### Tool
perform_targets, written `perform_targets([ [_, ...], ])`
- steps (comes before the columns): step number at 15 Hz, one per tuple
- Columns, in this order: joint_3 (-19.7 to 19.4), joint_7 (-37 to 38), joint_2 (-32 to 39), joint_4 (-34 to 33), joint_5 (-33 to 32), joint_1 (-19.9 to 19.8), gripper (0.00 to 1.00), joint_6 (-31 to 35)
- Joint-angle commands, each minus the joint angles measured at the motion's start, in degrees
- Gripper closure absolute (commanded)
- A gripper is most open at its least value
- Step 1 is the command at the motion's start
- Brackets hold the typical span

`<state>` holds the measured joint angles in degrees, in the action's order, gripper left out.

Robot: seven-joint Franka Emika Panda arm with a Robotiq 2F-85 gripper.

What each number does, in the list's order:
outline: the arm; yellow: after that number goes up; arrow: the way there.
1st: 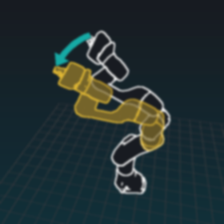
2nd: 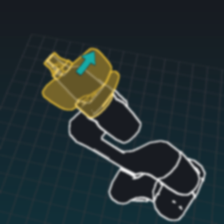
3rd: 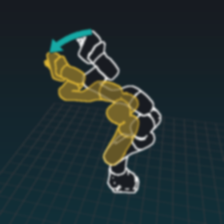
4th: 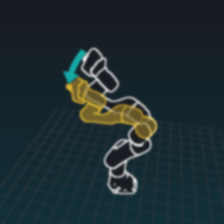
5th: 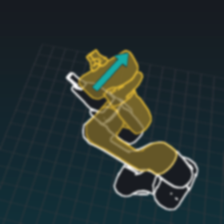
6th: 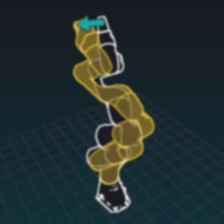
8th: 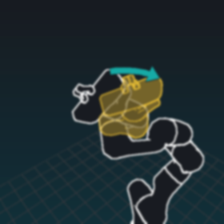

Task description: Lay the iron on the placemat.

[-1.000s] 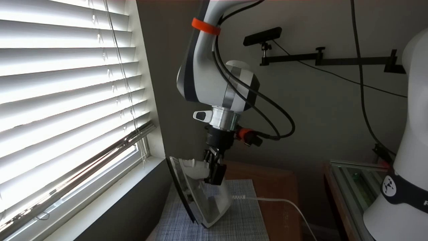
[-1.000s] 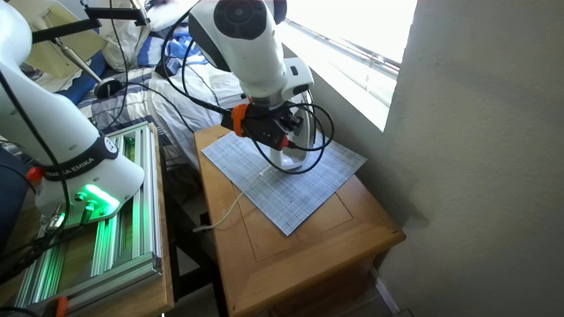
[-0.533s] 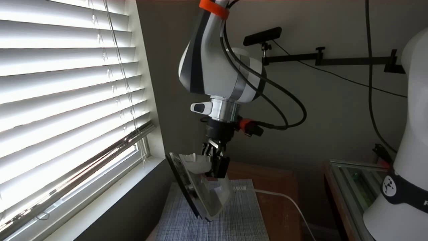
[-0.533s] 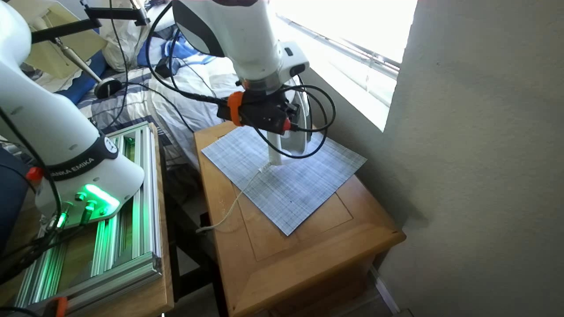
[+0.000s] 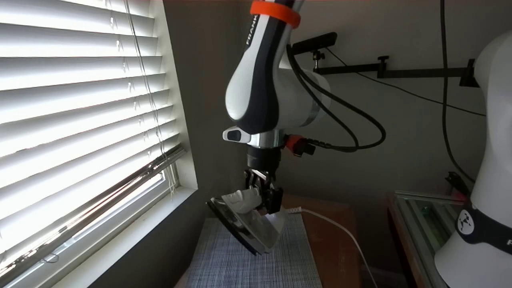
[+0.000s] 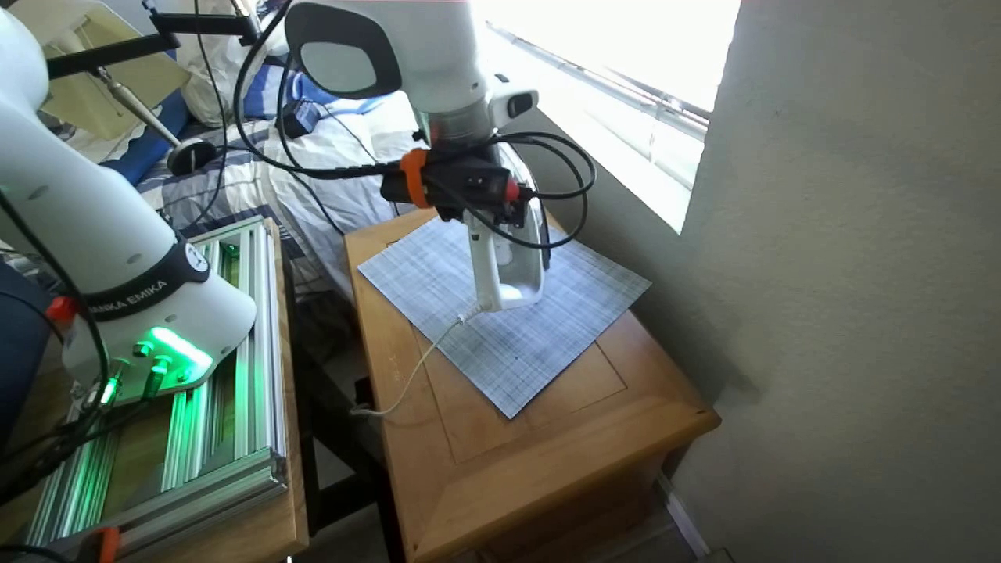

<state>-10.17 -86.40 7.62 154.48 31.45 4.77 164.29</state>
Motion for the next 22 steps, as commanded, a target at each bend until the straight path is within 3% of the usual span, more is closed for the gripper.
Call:
perform_targets([
  [1,-10.31,10.83,1.97,0.87,-15.66,10.27,0.98,3.26],
  [6,-29.35,24.5,3.02,-2.69,-37.51,27.89,0.98,-4.76],
  [8,-33.51,29.41,1.3,-3.86,-45.52,31.63,0.98,-9.24],
  [12,-37.43,33.91,-1.02,-5.8,-53.89,35.87,0.98,-16.0],
  [13,-27.79,38.4,-3.03,-6.62,-60.43,25.44,0.98,-17.79],
  [14,-25.66,39.27,-3.42,-6.85,-61.95,23.67,0.98,-19.15],
  [18,-10.16,40.36,-4.98,-6.07,-62.85,8.95,0.98,-21.53],
  [22,-1.44,37.82,-4.74,-6.14,-59.19,0.9,0.98,-22.64],
])
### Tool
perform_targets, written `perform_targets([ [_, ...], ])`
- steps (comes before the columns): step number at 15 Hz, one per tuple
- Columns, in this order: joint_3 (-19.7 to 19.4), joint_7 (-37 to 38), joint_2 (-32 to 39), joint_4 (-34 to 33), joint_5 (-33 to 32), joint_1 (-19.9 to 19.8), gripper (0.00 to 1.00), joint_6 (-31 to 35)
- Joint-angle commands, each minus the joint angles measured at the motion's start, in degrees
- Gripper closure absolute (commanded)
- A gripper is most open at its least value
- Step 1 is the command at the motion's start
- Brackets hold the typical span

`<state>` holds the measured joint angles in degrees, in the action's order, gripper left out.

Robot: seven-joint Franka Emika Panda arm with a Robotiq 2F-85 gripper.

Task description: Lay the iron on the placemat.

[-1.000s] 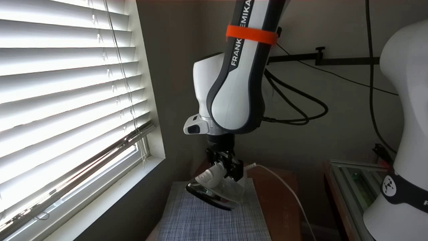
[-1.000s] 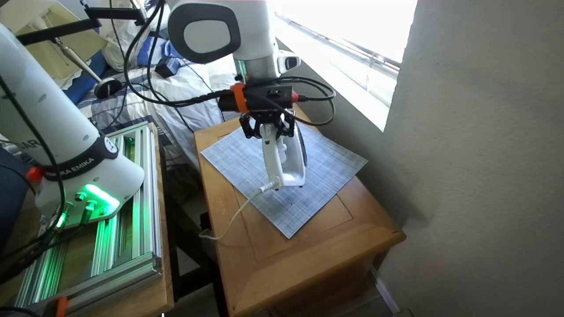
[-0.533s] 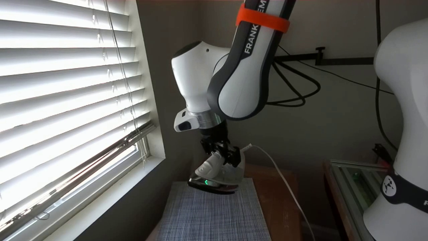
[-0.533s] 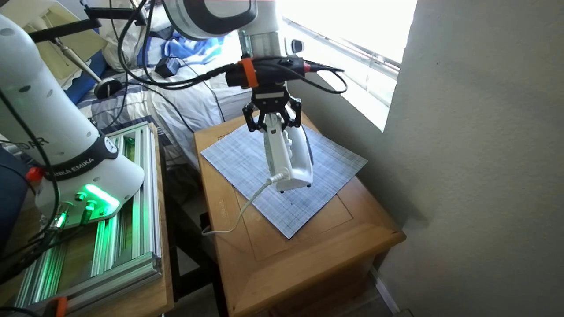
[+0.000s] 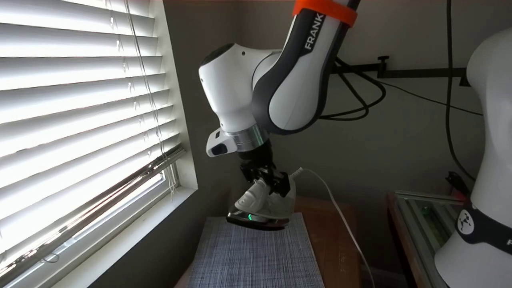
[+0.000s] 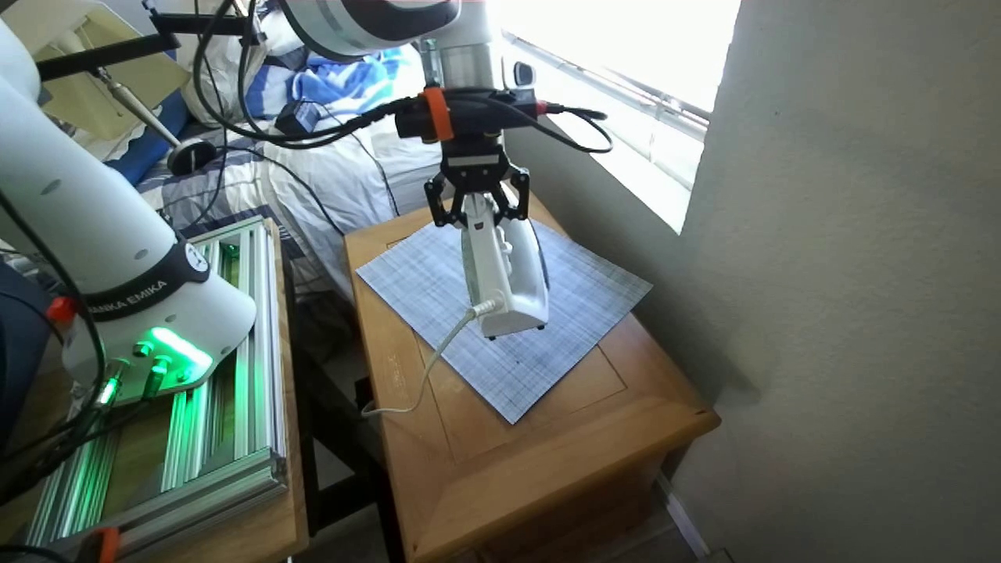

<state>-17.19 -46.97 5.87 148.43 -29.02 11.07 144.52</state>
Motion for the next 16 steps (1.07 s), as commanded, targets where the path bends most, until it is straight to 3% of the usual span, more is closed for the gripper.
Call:
perform_targets([
  [1,6.94,-1.55,-2.79,-0.24,1.39,-6.57,0.98,-3.27],
  [6,11.52,-1.39,-2.62,-0.4,3.17,-9.78,0.98,-5.0],
  [7,12.82,2.06,3.21,-1.74,2.93,-9.09,0.98,-1.46],
  [10,14.61,3.61,6.89,-2.11,3.61,-9.52,0.98,0.51],
  [16,15.34,6.44,12.03,-4.04,2.51,-10.25,0.98,2.57],
])
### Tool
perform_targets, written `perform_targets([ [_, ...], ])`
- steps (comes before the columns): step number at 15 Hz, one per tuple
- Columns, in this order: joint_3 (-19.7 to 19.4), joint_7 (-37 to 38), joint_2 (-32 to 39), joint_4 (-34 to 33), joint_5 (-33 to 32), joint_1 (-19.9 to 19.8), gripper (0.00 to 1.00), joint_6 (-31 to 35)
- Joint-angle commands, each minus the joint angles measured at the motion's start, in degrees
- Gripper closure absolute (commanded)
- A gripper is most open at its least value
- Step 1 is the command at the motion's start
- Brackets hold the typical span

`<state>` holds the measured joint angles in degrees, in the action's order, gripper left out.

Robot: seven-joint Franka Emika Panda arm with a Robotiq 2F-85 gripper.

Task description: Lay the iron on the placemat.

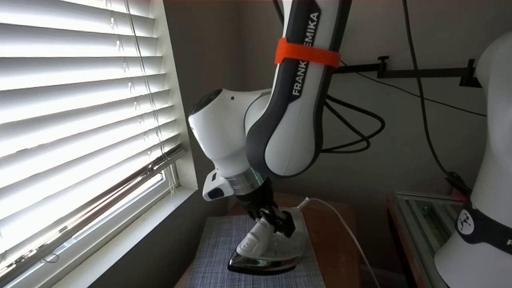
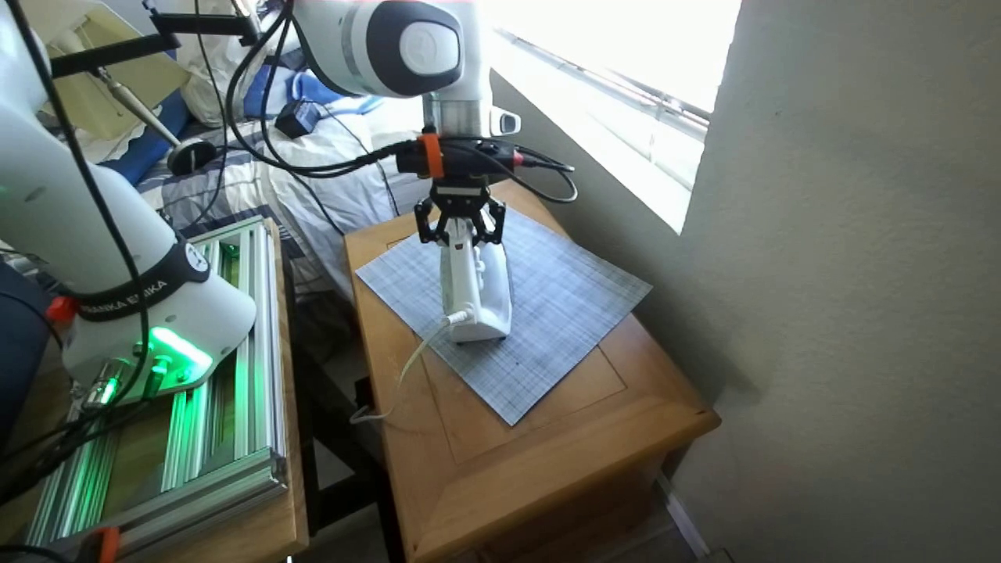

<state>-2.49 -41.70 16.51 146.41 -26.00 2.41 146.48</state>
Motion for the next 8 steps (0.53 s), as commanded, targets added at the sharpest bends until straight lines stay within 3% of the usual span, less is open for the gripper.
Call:
perform_targets([
  [1,0.52,1.44,1.28,-2.14,-0.62,-1.78,0.98,0.69],
  [2,0.5,1.71,1.27,-2.25,-0.65,-1.93,0.98,0.73],
  [3,0.46,1.89,1.23,-2.32,-0.59,-2.16,0.67,0.78],
  [4,0.47,1.98,1.29,-2.4,-0.53,-2.37,0.66,0.88],
  [8,0.41,2.11,2.23,-2.81,-0.35,-3.18,0.39,2.15],
])
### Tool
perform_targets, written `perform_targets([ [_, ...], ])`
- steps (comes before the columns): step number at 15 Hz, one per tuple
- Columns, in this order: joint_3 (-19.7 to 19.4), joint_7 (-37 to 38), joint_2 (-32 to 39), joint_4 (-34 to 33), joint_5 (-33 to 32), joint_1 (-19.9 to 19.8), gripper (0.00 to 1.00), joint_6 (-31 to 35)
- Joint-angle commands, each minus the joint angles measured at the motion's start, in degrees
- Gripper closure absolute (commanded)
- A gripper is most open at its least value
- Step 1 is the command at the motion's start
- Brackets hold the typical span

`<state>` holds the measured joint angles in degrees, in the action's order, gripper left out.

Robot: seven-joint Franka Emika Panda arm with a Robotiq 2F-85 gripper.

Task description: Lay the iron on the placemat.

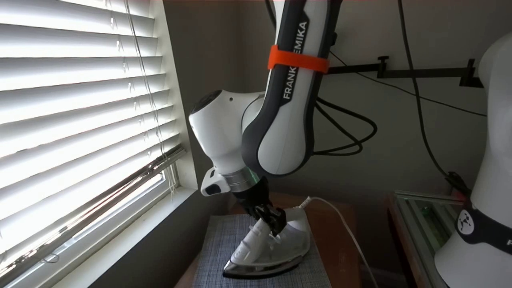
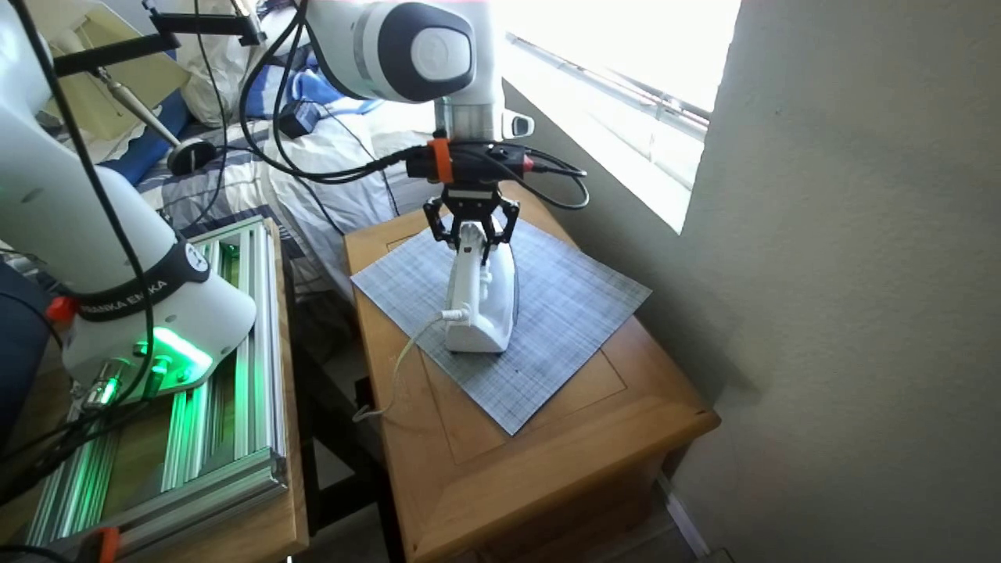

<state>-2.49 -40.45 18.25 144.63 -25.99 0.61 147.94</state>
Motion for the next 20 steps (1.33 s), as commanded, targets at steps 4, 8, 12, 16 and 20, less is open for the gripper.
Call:
perform_targets([
  [4,0.92,0.14,-0.12,-1.34,0.62,-2.22,0.13,0.87],
  [8,1.52,-0.93,-1.77,-1.22,2.14,-3.23,0.0,0.57],
  [12,3.11,-2.97,-6.54,0.06,7.42,-4.96,0.0,-0.11],
  [16,4.45,-5.97,-13.86,1.28,16.9,-6.12,0.0,-2.2],
  [20,3.15,-4.39,-21.59,1.95,25.57,-4.69,0.0,-6.88],
])
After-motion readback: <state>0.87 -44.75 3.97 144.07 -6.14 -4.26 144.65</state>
